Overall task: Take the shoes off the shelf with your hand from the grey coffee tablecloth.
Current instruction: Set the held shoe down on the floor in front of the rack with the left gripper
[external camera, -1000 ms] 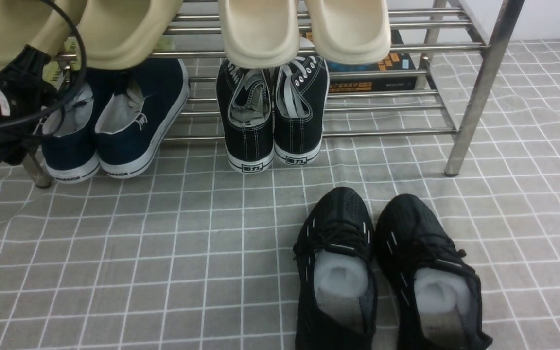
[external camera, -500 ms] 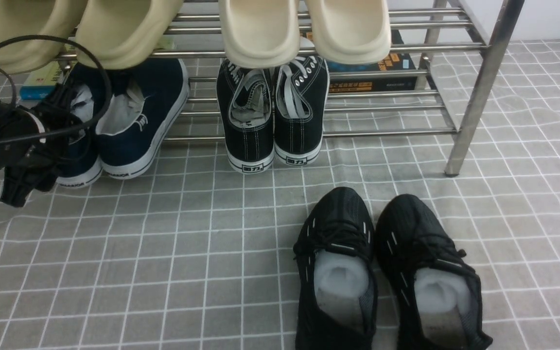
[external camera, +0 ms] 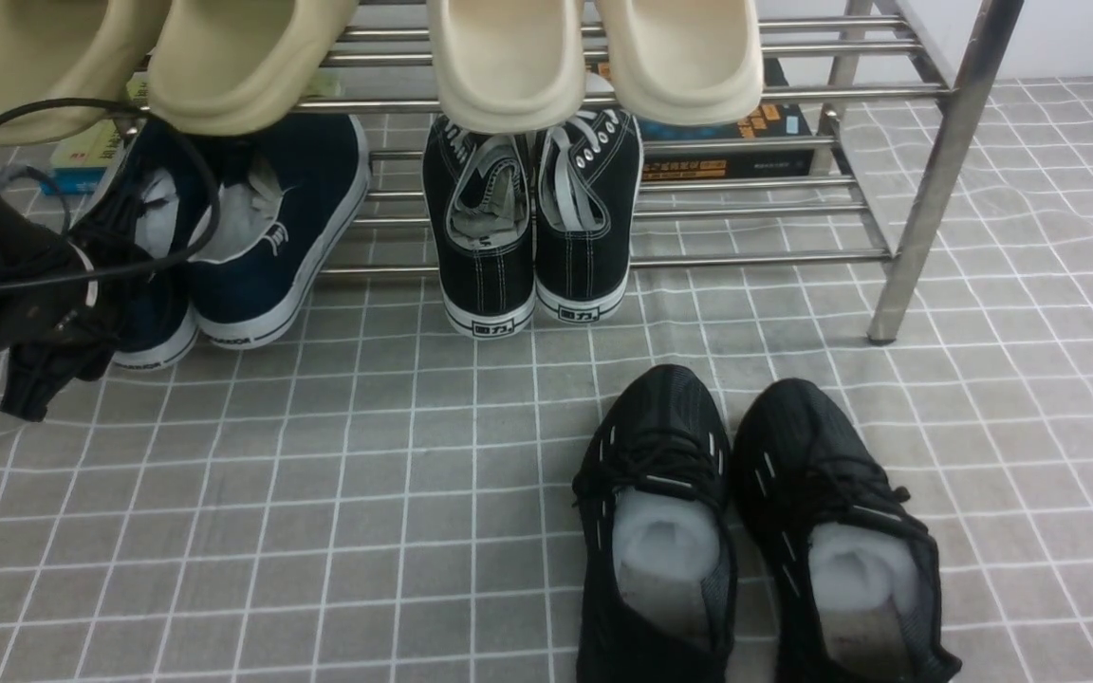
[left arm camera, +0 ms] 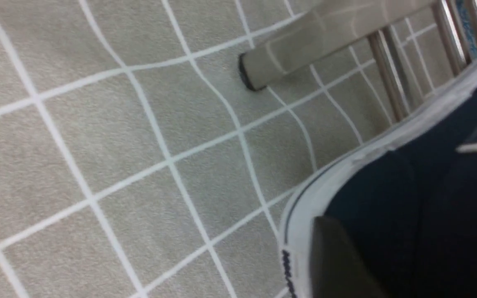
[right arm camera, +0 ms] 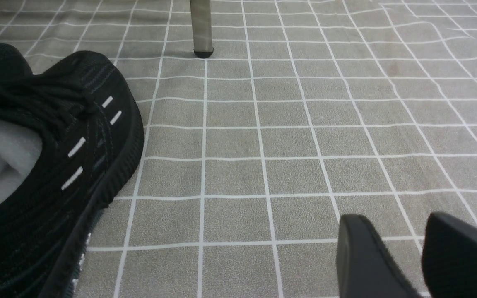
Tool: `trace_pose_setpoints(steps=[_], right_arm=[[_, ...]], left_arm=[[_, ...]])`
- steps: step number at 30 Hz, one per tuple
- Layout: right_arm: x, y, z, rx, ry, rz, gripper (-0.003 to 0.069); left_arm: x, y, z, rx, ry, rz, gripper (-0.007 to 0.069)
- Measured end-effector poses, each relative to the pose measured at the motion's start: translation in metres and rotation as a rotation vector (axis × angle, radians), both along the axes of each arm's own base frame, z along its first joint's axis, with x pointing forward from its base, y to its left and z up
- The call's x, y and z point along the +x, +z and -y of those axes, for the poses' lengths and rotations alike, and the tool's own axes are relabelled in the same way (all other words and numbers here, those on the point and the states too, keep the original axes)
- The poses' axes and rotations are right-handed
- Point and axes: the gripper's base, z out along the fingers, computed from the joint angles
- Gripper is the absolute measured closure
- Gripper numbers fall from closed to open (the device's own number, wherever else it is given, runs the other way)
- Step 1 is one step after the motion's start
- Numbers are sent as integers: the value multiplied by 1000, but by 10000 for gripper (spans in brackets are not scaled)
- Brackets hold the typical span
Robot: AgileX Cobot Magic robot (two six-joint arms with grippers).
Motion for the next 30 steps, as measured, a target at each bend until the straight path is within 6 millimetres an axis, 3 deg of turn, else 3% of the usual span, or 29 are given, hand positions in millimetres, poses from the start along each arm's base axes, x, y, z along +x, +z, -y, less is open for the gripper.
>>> trace_pose_setpoints(steps=[4,7,10,14,20,30], right_arm=[[0,0,0,0,0,0,420],[0,0,0,0,0,0,420],[0,0,0,0,0,0,420],[0,0,0,0,0,0,420],[0,0,0,0,0,0,420],[0,0,0,0,0,0,420]], left_arm=[[-3,2,-3,30,8,-19,485],[-13,16,-7,83,20,-28,501],[-37,42,-17,176,66,-89,520],[-60,50,-21,192,102,-225,545],[-79,26,-14,117,67,-411,547],[-102,-10,-12,81,53,-527,562]])
